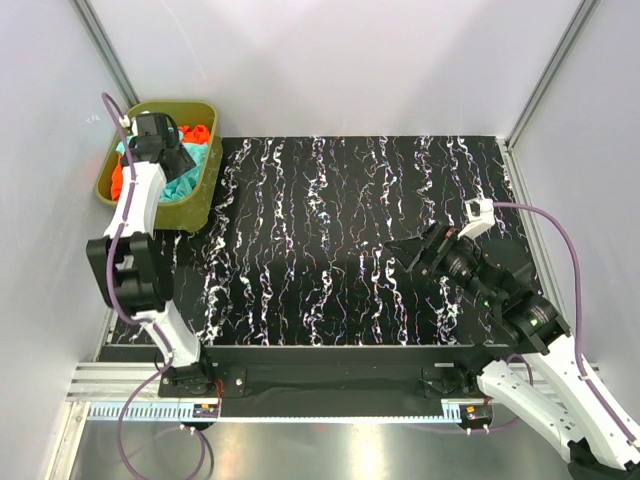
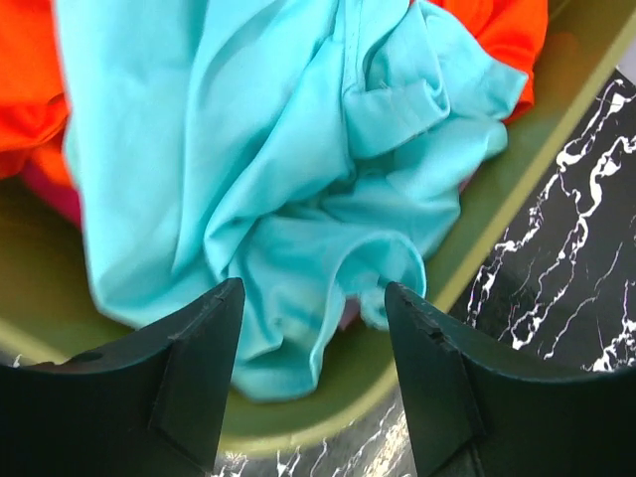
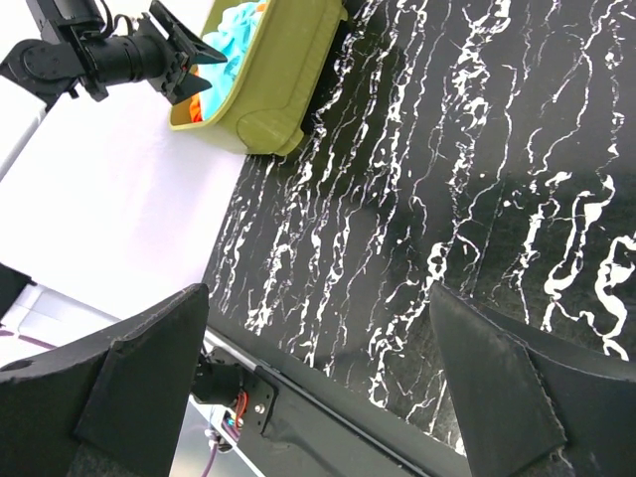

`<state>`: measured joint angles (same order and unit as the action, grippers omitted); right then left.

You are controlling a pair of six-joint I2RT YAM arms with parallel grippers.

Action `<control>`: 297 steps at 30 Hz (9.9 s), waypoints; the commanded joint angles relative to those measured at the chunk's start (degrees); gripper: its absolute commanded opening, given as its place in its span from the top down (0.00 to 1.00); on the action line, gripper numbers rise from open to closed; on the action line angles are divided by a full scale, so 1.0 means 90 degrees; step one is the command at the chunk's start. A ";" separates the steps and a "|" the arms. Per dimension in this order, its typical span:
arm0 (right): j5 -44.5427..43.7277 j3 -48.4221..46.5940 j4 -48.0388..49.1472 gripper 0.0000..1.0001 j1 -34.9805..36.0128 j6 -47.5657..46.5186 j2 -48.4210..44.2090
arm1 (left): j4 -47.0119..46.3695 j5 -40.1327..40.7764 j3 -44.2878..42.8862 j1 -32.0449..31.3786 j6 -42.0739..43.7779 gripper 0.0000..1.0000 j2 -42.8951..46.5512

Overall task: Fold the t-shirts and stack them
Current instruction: Grab the tshirt from the pile, then move the tshirt to the center of the board, then flatten the tshirt out

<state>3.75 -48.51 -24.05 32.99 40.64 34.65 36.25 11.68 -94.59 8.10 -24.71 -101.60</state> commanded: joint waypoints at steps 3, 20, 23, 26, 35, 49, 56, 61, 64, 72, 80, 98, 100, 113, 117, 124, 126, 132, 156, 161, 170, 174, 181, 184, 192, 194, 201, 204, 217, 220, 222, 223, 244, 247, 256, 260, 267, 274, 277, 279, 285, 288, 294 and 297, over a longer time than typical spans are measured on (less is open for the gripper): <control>-0.0045 0.0029 0.0368 0.00 0.0026 -0.0229 0.0085 | -0.0493 -0.0390 -0.0565 0.0077 0.0011 0.36 -0.0458; -0.0378 -0.0167 0.0524 0.00 0.0026 -0.0356 0.0349 | -0.0755 -0.2270 -0.2760 -0.0088 -0.0418 1.00 -0.0401; -0.0464 -0.0089 0.0631 0.00 0.0026 -0.0414 0.0252 | -0.0863 -0.2683 -0.3668 -0.0440 -0.0448 1.00 -0.0381; -0.0524 0.0019 0.0690 0.00 0.0026 -0.0609 0.0251 | -0.1282 -0.2841 -0.4109 -0.0685 -0.0671 1.00 -0.0069; -0.0485 0.0146 0.0622 0.00 0.0025 -0.0473 0.0017 | -0.5161 -0.3639 -0.2429 -0.0870 -0.3553 1.00 0.1836; -0.2300 0.0185 -0.1457 0.02 0.0026 0.0776 -0.0374 | -0.4820 -0.4452 0.4165 -0.2979 -0.3270 1.00 0.3662; -0.2185 0.0458 -0.1283 0.04 0.0016 0.1265 0.0454 | -0.3816 -0.4464 0.5109 -0.3253 -0.2383 1.00 0.3564; -0.1824 0.0176 -0.1078 0.09 0.0016 0.1500 0.1831 | -0.3258 -0.4063 0.5031 -0.3263 -0.2060 1.00 0.3916; -0.1550 0.0224 -0.0503 0.14 0.0006 0.1703 0.2476 | -0.2759 -0.3867 0.4992 -0.3253 -0.1786 1.00 0.3994; -0.0515 0.0917 0.1752 0.26 -0.0033 0.1276 0.3815 | -0.2329 -0.3701 0.5392 -0.3263 -0.1649 1.00 0.4219; -0.0583 0.1132 0.2057 0.27 -0.0140 0.0845 0.4468 | -0.2017 -0.3437 0.5305 -0.3253 -0.1396 0.81 0.3839; 0.0296 0.1201 0.3512 0.94 -0.0355 0.0553 0.5925 | -0.0336 -0.1367 0.6329 -0.5125 -0.1941 0.36 0.4893; 0.0364 0.1201 0.3503 1.00 -0.0549 0.0543 0.5857 | -0.0491 -0.1318 0.6378 -0.5400 -0.2010 0.33 0.4699; -0.0844 -0.0103 -0.0172 1.00 -0.1840 -0.0345 0.2441 | -0.0786 -0.1190 0.5308 -0.6368 -0.2039 1.00 0.4179; -0.2045 -0.1501 -0.1602 1.00 -0.1869 -0.0541 0.1397 | -0.0493 -0.1123 0.4057 -0.7070 -0.2283 1.00 0.4492; -0.3618 -0.3912 -0.2396 1.00 -0.1869 -0.0951 0.0428 | -0.0200 -0.0547 0.2513 -0.8057 -0.2382 1.00 0.5029; -0.3766 -0.4266 -0.2396 1.00 -0.1869 -0.1223 0.0485 | -0.0170 -0.0468 0.2307 -0.8068 -0.2255 1.00 0.5029; -0.3816 -0.4435 -0.1578 1.00 -0.1869 -0.2257 0.1499 | -0.0082 0.0177 0.2433 -0.7689 -0.1893 1.00 0.4766; -0.1169 -0.6717 0.3649 1.00 -0.2025 -0.3745 0.9925 | -0.1107 -0.2255 0.5626 -0.2951 -0.2128 1.00 0.3779; -0.0818 -0.8649 0.3163 1.00 -0.2025 -0.3647 1.0982 | -0.1196 -0.2508 0.5754 -0.2151 -0.1913 1.00 0.3565; -0.0367 -1.2397 -0.0246 0.39 -0.2025 -0.3209 1.2451 | -0.1518 -0.3182 0.4816 -0.1798 -0.1913 1.00 0.3203; -0.1555 -0.9235 -0.0306 0.32 -0.2054 -0.2467 0.9986 | -0.1732 -0.3368 0.4885 -0.1798 -0.1952 1.00 0.3193; -0.1422 -0.4462 -0.1153 0.33 -0.2386 -0.0094 0.6846 | -0.1918 -0.3602 0.4855 -0.1808 -0.1903 1.00 0.3291; -0.1432 -0.3063 -0.1204 0.33 -0.2435 0.0620 0.6024 | -0.1938 -0.3739 0.4904 -0.1818 -0.1845 1.00 0.3359; -0.1100 -0.1515 -0.0999 0.35 -0.2474 0.1577 0.5934 | -0.1987 -0.3896 0.5138 -0.1818 -0.1747 1.00 0.3633; -0.1139 -0.1427 -0.0912 0.35 -0.2475 0.1676 0.6167 | -0.1987 -0.3915 0.5177 -0.1808 -0.1727 1.00 0.3691; -0.1090 -0.1056 -0.0063 0.36 -0.2474 0.1686 0.6744 | -0.1987 -0.3974 0.5217 -0.1828 -0.1649 1.00 0.3750; -0.1236 -0.1036 0.0104 0.37 -0.2465 0.1607 0.6959 | -0.1996 -0.3945 0.5207 -0.1818 -0.1639 1.00 0.3799; -0.2016 -0.1396 -0.0626 1.00 -0.2484 0.0749 0.6396 | -0.1754 -0.3614 0.4915 -0.1983 -0.1669 1.00 0.4374; -0.2622 -0.1621 -0.1573 1.00 -0.2484 0.0486 0.5381 | -0.1041 -0.2804 0.4534 -0.2227 -0.1483 1.00 0.4852; -0.2896 -0.1874 -0.2215 1.00 -0.2484 0.0319 0.4609 | -0.0718 -0.2578 0.4349 -0.2315 -0.1493 1.00 0.5243; -0.2965 -0.1991 -0.2433 1.00 -0.2484 0.0212 0.4365 | -0.0621 -0.2529 0.4280 -0.2335 -0.1502 1.00 0.5486; -0.2312 -0.3633 -0.1293 0.89 -0.2523 -0.2094 0.5707 | -0.0892 -0.2147 0.3255 -0.2590 -0.1561 0.99 0.2884; -0.2019 -0.4178 -0.1233 0.85 -0.2708 -0.2075 0.7064 | -0.1176 -0.2605 0.2446 -0.2268 -0.1688 0.79 0.1517; -0.1959 -0.5490 -0.2317 0.55 -0.2846 -0.1608 0.8074 | -0.0785 -0.1924 0.1679 -0.2530 -0.0819 0.46 0.1218; -0.1688 -0.4652 -0.2318 0.53 -0.2846 -0.1060 0.7518 | -0.1544 -0.2789 0.3190 -0.2589 -0.1179 0.50 0.1552; -0.1286 -0.3430 -0.1889 0.55 -0.2904 -0.0502 0.7019 | -0.2328 -0.3055 0.4327 -0.2833 -0.1531 0.50 0.1524; -0.0886 -0.2745 -0.1332 0.56 -0.2904 -0.0385 0.6589 | -0.3187 -0.3154 0.4377 -0.2960 -0.1854 0.43 0.0763; -0.0729 -0.2559 -0.1234 0.56 -0.2904 -0.0443 0.6579 | -0.3363 -0.3037 0.4231 -0.3019 -0.1815 0.44 0.0509; -0.0758 -0.2423 -0.1195 0.56 -0.2904 -0.0482 0.6530 | -0.3383 -0.2968 0.4094 -0.3019 -0.1757 0.46 0.0381; -0.0758 -0.2198 -0.1068 0.56 -0.2904 -0.0590 0.6462 | -0.2994 -0.2667 0.3957 -0.3019 -0.1757 0.73 0.0761; -0.0758 -0.2198 -0.1068 0.56 -0.2904 -0.0610 0.6491 | -0.2155 -0.2432 0.3596 -0.3019 -0.1562 0.81 0.1152; -0.0866 -0.2139 -0.1077 0.56 -0.2914 -0.0629 0.6501 | -0.1060 -0.2139 0.3439 -0.2980 -0.1337 0.87 0.1445; -0.0798 -0.2120 -0.1077 0.56 -0.2904 -0.0629 0.6559 | -0.0981 -0.2196 0.3673 -0.2737 -0.1317 0.85 0.1504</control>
<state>-3.51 -67.83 -34.89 7.07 35.77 95.07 23.33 -9.91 -62.50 -18.33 -37.98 -89.03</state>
